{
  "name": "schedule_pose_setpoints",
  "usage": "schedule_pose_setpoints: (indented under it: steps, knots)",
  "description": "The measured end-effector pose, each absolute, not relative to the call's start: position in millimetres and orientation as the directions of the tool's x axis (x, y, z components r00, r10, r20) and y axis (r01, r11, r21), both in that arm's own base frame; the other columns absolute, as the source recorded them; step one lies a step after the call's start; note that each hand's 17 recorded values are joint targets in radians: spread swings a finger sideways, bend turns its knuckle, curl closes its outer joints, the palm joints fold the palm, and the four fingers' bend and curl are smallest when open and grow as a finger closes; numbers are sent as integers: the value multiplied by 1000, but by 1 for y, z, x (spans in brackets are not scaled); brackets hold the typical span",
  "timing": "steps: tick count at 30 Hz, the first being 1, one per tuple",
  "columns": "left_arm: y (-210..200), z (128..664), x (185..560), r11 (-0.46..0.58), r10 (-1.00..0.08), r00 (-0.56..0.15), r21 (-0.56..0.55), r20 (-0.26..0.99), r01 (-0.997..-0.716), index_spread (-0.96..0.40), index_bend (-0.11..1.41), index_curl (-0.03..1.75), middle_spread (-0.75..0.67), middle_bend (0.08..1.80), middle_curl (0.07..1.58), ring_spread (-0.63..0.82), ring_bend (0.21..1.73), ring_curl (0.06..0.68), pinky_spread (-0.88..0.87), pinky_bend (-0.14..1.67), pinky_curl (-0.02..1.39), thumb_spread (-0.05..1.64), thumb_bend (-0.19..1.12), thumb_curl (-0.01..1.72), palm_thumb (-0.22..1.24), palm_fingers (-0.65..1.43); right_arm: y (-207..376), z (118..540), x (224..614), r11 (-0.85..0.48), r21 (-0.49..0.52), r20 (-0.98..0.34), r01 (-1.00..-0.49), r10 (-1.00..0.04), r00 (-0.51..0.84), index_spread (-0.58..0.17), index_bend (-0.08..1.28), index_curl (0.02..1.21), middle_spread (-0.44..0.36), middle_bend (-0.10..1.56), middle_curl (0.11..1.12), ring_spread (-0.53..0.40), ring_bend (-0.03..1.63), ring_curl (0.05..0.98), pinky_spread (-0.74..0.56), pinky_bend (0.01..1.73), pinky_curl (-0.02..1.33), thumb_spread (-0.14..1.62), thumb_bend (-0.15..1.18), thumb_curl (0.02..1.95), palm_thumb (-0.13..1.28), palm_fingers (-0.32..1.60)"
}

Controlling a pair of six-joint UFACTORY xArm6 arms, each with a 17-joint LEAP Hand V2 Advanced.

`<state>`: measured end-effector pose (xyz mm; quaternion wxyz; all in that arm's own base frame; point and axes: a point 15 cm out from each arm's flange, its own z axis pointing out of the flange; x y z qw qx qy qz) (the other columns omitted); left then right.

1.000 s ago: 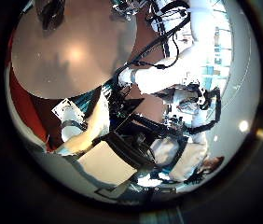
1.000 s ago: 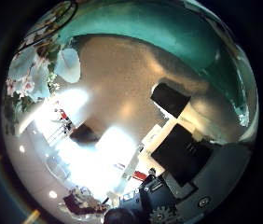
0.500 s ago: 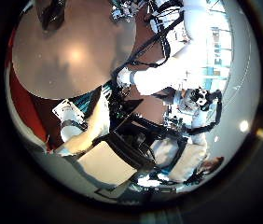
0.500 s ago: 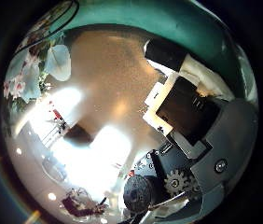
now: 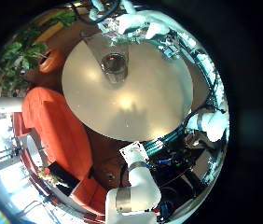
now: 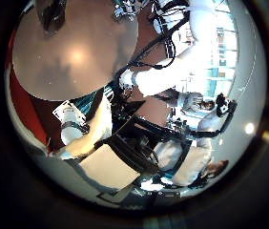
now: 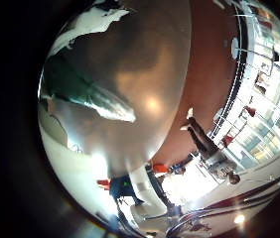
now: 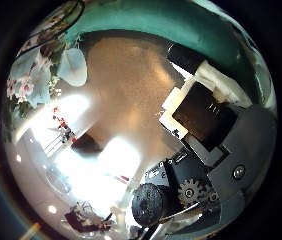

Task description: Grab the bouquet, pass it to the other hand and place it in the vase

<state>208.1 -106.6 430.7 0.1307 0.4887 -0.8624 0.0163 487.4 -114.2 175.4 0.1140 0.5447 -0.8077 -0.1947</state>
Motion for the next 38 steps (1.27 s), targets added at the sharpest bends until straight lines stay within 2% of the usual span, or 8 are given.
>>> schedule_pose_setpoints:
  steps: [11,15,17,18,20,22,28,38]
  knots:
    - [-107,437,205,518,-840,-487,85,240,-851,28,189,400,339,192,339,526,417,201,496,182,254,1101,-22,372,473,185,-114,175,487,331,439,-28,-836,-924,-381,-276,1101,939,-146,1325,833,-200,1443,657,-186,1453,588,953,62,861,1131,1111]
    - [-108,438,207,511,-844,-481,83,238,-856,28,190,401,339,191,339,526,418,201,496,182,254,1101,-22,373,473,186,-114,175,487,331,439,-28,-836,-924,-381,-272,1068,928,-146,1305,812,-198,1444,655,-203,1415,596,992,-73,818,883,1115]
    - [-108,440,208,503,-849,-474,80,236,-861,28,192,402,339,191,338,525,418,200,496,181,253,1101,-22,373,473,187,-114,175,487,331,439,-28,-836,-924,-381,-300,846,864,-156,1202,754,-213,1436,628,-274,1371,575,1039,-87,749,708,991]
    - [-108,440,208,498,-851,-468,83,236,-863,28,191,402,339,190,338,525,418,200,496,184,254,1101,-22,373,473,188,-114,175,487,331,439,-28,-836,-924,-381,-313,603,831,-166,1098,732,-232,1473,636,-339,1428,595,1062,-77,709,657,689]
    - [-107,440,208,483,-860,-453,87,234,-872,22,189,401,338,193,339,524,420,201,495,182,254,1101,-22,373,473,191,-114,175,487,331,439,-28,-836,-924,-381,-342,363,755,-157,915,678,-228,1406,628,-368,1510,615,1090,-56,652,601,263]
    - [-107,439,210,466,-870,-436,96,232,-879,21,191,403,338,193,339,523,419,201,495,181,254,1101,-22,373,473,192,-114,175,487,331,439,-28,-836,-924,-381,-376,343,658,-107,762,600,-137,1208,555,-196,1346,577,1108,-44,608,563,-72]
    - [-106,430,205,427,-892,-383,173,241,-887,20,194,406,337,191,338,522,417,199,495,180,253,1099,-22,372,478,194,-114,175,487,331,439,-28,-836,-924,-381,-386,268,496,5,519,458,118,830,350,225,1033,396,1137,-30,513,513,-118]
    - [-86,428,199,305,-932,-243,221,269,-926,16,193,412,339,190,335,521,411,198,495,182,252,1103,-21,371,484,191,-114,175,487,331,439,-28,-836,-924,-381,-371,197,419,58,343,371,223,632,257,426,795,277,1158,-19,431,513,39]
